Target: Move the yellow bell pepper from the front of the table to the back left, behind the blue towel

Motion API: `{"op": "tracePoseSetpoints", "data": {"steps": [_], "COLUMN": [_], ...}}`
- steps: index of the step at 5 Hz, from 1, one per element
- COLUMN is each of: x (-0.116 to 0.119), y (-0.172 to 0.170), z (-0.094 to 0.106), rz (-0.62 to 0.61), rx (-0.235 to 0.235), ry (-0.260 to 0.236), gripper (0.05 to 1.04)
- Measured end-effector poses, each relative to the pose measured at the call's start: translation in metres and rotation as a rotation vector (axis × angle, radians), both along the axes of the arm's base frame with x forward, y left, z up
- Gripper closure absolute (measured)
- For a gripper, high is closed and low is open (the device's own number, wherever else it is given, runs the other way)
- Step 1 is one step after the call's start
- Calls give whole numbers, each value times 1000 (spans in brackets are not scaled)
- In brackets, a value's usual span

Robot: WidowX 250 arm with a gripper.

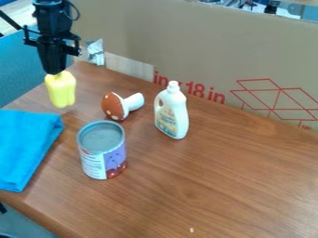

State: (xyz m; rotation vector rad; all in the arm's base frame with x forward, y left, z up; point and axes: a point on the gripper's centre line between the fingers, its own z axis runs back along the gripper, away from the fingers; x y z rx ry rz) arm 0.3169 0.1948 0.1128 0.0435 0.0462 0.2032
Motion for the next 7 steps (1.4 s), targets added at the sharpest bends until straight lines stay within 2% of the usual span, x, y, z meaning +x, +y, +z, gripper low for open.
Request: {"op": "tracePoseSetpoints", "data": {"steps": [1, 2, 3, 4, 5, 6, 7], "x": [5, 8, 5, 6, 5, 0, -5], "y": [9, 16, 23, 25, 24, 22, 10], "z": [-5, -13, -15, -17, -19, -11, 6], "rz": [-12, -14, -8, -11, -15, -7, -34], "rx": [8, 6, -13, -29, -49, -50, -38], "ry": [25, 29, 10, -25, -31, -49, -69], "gripper": [989, 989, 967, 784, 495, 189, 68]}}
